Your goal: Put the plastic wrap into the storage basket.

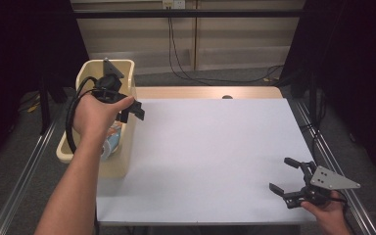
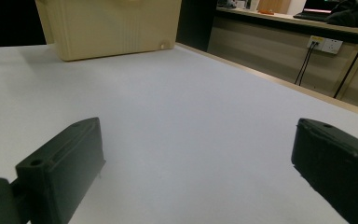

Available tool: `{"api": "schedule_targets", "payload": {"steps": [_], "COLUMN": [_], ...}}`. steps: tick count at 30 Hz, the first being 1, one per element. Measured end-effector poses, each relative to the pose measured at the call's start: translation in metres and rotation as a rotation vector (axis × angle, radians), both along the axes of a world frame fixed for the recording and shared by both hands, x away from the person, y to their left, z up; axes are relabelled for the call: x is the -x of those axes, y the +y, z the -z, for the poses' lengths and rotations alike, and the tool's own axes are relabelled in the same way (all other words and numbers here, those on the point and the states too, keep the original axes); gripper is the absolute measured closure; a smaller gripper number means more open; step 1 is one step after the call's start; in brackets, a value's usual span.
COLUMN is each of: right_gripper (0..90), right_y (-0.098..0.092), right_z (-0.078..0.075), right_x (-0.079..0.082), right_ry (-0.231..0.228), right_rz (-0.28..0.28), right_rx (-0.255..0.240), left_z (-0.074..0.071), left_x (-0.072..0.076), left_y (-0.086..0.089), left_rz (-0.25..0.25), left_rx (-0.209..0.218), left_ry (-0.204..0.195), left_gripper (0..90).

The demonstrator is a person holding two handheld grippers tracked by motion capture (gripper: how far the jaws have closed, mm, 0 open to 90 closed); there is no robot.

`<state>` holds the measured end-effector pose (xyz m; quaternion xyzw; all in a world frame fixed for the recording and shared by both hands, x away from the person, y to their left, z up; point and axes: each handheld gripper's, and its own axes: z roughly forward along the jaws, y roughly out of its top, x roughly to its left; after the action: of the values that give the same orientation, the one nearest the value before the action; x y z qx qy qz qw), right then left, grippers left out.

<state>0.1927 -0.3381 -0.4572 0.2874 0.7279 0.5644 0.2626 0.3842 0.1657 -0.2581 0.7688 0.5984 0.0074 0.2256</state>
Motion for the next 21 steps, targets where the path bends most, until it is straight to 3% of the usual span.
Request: {"api": "schedule_targets", "payload": {"steps": [14, 21], "right_gripper": [1.4, 1.4], "right_y": [0.0, -0.001], "right_z": [0.0, 0.0], "right_x": [0.0, 0.0], "right_ry": [0.0, 0.001], "right_rz": [0.0, 0.002], "right_rx": [-0.004, -0.004], "left_z": [0.017, 0.029], "left_x": [0.006, 0.009], "left_y": [-0.038, -0.051], "left_rz": [0.133, 0.173], "left_rx": [0.006, 0.018], "left_ry": [0.007, -0.002], "left_gripper": [16.4, 14.8]}}
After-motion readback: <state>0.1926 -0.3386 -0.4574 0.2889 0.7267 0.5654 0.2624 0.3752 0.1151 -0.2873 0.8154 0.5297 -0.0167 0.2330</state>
